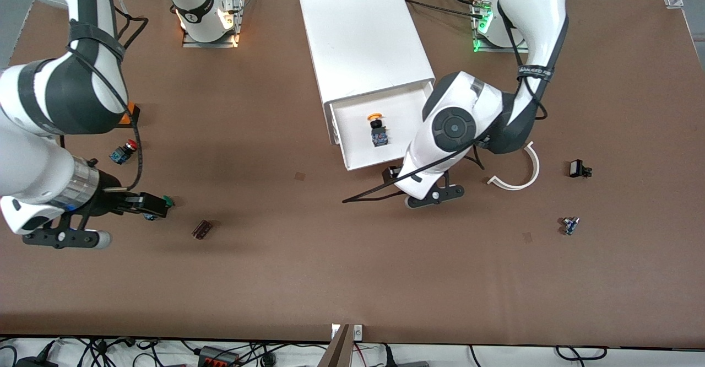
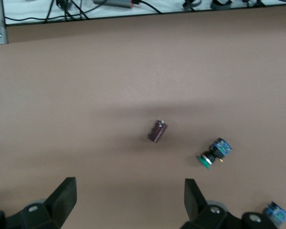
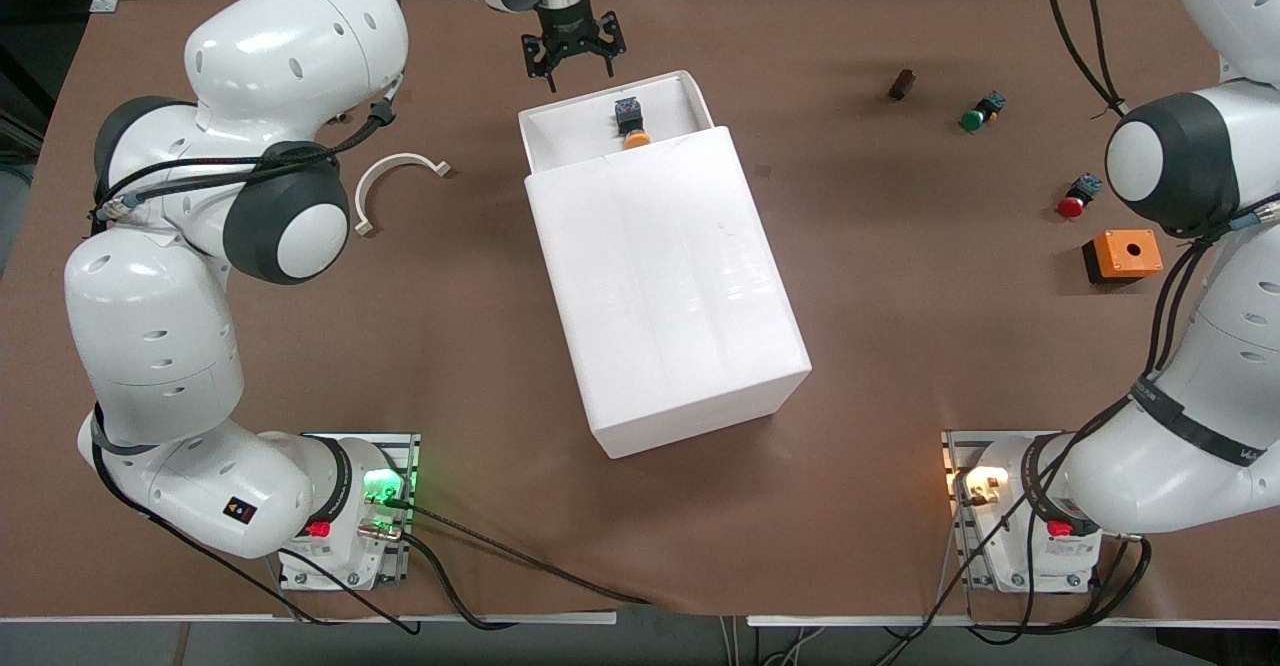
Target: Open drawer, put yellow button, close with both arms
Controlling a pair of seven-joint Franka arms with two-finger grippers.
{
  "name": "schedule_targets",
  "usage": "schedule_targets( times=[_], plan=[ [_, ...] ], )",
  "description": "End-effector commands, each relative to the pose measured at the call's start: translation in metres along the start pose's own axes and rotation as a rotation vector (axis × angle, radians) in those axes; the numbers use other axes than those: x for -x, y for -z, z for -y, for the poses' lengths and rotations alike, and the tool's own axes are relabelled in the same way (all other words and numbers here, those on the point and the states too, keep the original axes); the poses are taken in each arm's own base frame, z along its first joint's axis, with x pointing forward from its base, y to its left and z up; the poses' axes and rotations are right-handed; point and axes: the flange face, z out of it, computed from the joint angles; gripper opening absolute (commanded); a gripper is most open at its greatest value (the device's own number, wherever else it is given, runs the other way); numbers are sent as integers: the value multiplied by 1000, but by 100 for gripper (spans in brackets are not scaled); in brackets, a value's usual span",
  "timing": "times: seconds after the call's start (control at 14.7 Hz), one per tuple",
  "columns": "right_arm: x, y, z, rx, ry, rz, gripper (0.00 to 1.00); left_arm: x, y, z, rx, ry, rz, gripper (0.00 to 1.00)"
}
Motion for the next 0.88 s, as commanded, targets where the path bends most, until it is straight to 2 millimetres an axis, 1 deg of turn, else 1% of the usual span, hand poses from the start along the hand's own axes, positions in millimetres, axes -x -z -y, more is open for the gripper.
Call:
schedule_targets(
  times=[0.0, 0.07, 0.14, 0.2, 0.27, 0.34, 0.41, 0.48, 0.54, 0.61, 0.75, 0.81],
  plan=[
    [5, 23, -30, -1, -20, 6, 100, 21, 0, 0, -17, 0, -4, 100],
    [6, 29, -44, -4, -36, 13, 100, 34, -2, -4, -25, -14, 6, 100],
    [9, 32, -48, 3, -38, 32, 100, 41, -1, -2, -29, -18, 11, 100],
    [13, 42, -59, 0, -51, 32, 100, 47, -2, 0, -32, -18, 21, 100],
    [18, 51, -75, -2, -72, 31, 100, 59, -7, -4, -38, -33, 35, 100],
    [27, 59, -92, -11, -96, 33, 100, 70, -14, -7, -46, -49, 54, 100],
    [40, 69, -106, -19, -98, 39, 100, 72, -18, -6, -50, -47, 61, 100],
    [50, 79, -116, -19, -74, 37, 100, 78, -19, -7, -56, -41, 66, 100],
    [58, 88, -122, -4, -45, 28, 100, 89, -18, -13, -54, -38, 72, 100],
    [65, 92, -129, 19, -27, 27, 100, 98, -21, -16, -57, -35, 83, 100],
    [69, 99, -125, 53, -4, 20, 100, 116, -26, -17, -68, -54, 98, 100],
    [72, 101, -122, 61, 4, 20, 100, 120, -28, -17, -74, -60, 105, 100]
  ],
)
